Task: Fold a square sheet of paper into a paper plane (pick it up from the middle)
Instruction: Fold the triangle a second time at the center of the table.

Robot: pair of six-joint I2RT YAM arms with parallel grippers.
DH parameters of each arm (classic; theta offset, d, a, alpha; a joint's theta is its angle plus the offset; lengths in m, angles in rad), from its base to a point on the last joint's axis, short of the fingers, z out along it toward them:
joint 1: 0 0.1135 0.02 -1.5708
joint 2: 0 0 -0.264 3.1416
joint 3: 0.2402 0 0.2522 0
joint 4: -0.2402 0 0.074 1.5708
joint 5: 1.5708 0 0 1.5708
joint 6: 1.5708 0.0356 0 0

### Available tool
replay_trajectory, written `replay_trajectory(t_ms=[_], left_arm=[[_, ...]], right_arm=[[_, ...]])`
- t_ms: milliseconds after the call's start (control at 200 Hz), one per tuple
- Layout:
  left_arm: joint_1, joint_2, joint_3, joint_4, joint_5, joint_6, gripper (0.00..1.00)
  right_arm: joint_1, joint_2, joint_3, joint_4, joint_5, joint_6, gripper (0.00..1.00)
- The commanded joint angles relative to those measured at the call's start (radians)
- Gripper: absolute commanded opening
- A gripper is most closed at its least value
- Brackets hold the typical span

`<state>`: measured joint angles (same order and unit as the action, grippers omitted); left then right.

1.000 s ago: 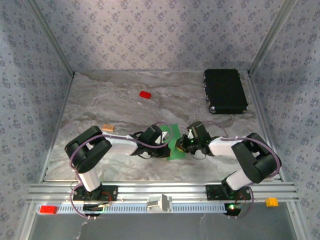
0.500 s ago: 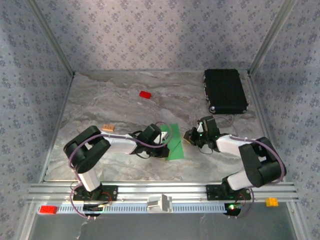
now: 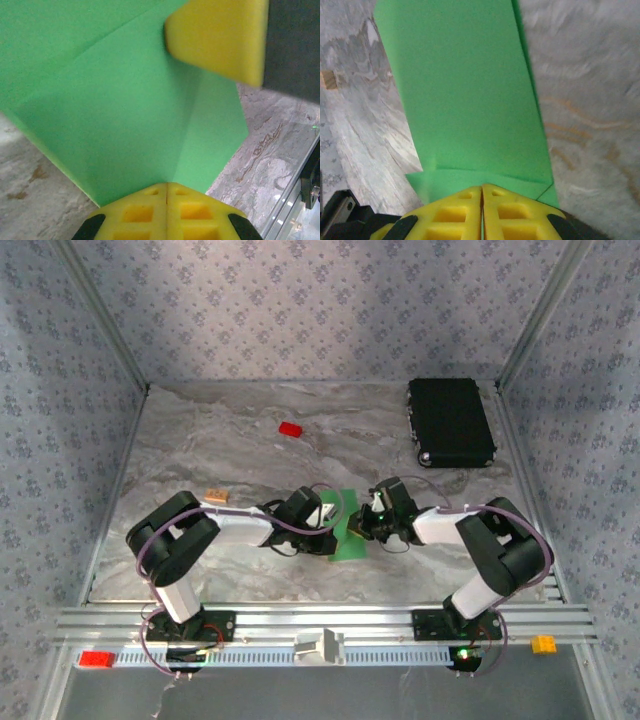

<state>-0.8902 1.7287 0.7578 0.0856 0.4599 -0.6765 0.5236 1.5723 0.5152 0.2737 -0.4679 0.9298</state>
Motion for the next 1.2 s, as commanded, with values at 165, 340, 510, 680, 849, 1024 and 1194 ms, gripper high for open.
replay_trajectory(t_ms=[165, 340, 510, 680, 849, 1024, 1194], left_arm=[[0.008, 0.03, -0.021, -0.144, -0.044, 0.027, 0.0], [0.007, 0.028, -0.018, -0.136, -0.043, 0.024, 0.0], [0.008, 0.028, -0.013, -0.135, -0.041, 0.023, 0.0], [0.008, 0.022, -0.009, -0.133, -0.037, 0.021, 0.0], [0.008, -0.017, 0.023, -0.155, -0.005, 0.013, 0.0], [0.008, -0.07, 0.081, -0.168, -0.013, -0.01, 0.0], [0.008, -0.025, 0.116, -0.105, -0.001, -0.045, 0.02]], right_arm=[[-0.109, -0.04, -0.007, -0.019, 0.015, -0.013, 0.1], [-0.084, -0.128, -0.011, -0.029, 0.021, -0.018, 0.11], [-0.005, -0.105, 0.011, -0.002, 0.003, -0.006, 0.11], [0.039, -0.014, 0.012, 0.007, 0.036, 0.016, 0.09], [0.034, 0.036, -0.026, 0.001, 0.061, 0.034, 0.06], [0.036, 0.047, -0.032, 0.005, 0.071, 0.042, 0.06], [0.039, 0.04, -0.037, 0.005, 0.079, 0.052, 0.06]])
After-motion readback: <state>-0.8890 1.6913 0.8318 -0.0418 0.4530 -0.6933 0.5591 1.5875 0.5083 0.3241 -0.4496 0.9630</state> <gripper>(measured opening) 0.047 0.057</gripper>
